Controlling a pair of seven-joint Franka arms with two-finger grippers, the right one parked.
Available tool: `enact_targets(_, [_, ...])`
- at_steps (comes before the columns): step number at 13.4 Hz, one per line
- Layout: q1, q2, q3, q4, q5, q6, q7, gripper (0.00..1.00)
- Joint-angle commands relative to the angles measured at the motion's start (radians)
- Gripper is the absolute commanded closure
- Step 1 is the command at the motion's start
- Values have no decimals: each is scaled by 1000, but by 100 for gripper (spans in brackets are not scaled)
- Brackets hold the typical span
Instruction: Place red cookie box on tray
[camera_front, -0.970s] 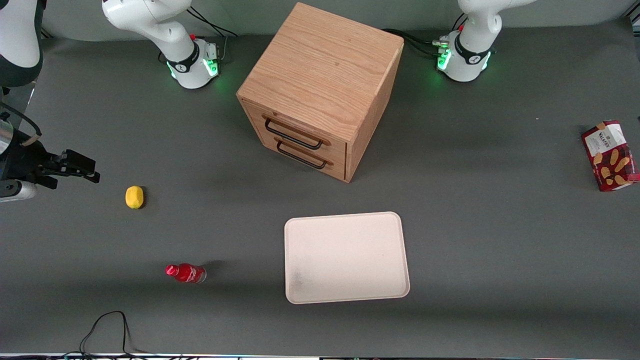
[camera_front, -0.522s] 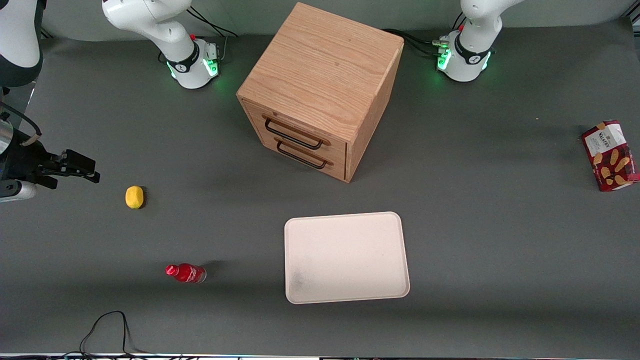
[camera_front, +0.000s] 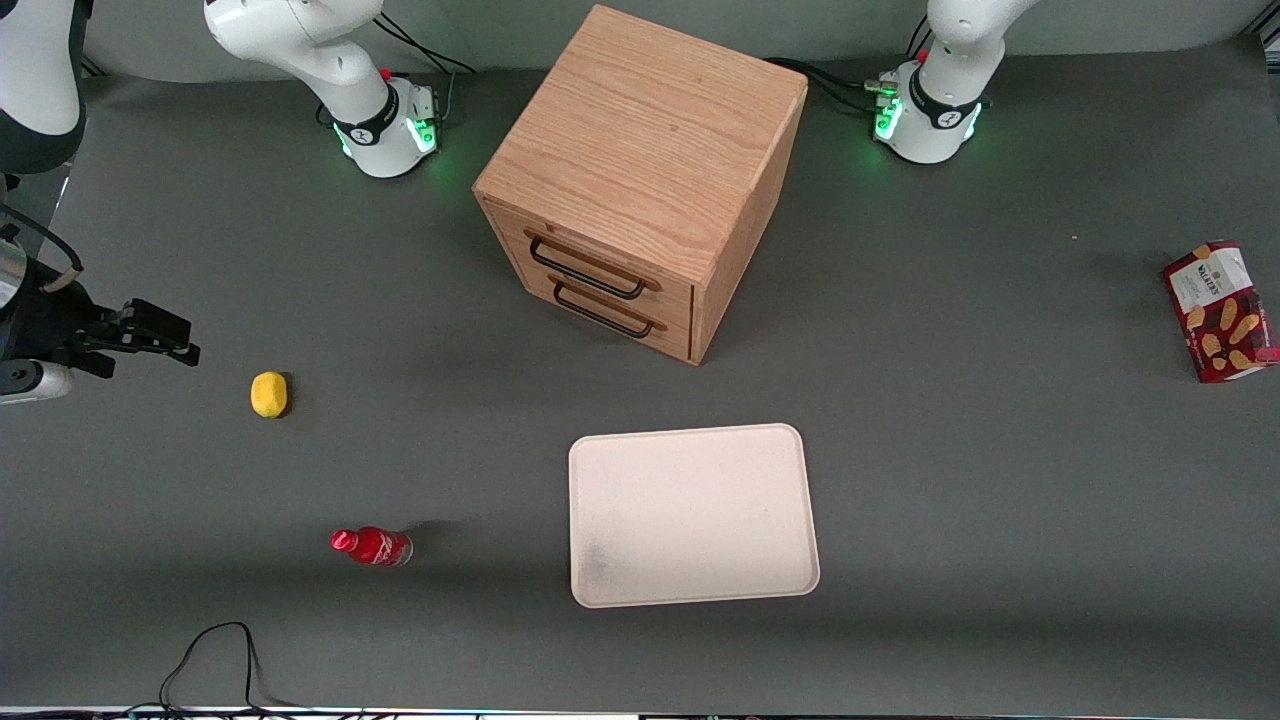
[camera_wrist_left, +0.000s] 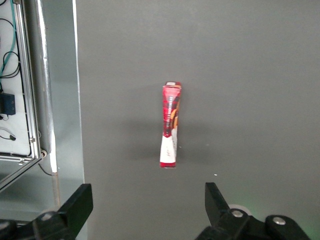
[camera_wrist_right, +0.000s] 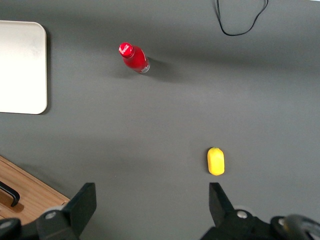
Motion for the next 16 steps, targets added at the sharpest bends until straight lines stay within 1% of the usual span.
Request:
enact_targets(1, [12,19,-13,18,20,-9,26,0])
enact_targets(6, [1,4,-13,-105,14,26,0,0])
enact_targets(8, [-6,-24,-14,-194,17,74,-46,0])
enact_targets(12, [-3,-104,-16,-461,11,308,-52,0])
enact_targets(16, [7,-108,-16,-633,8,503,-52,0])
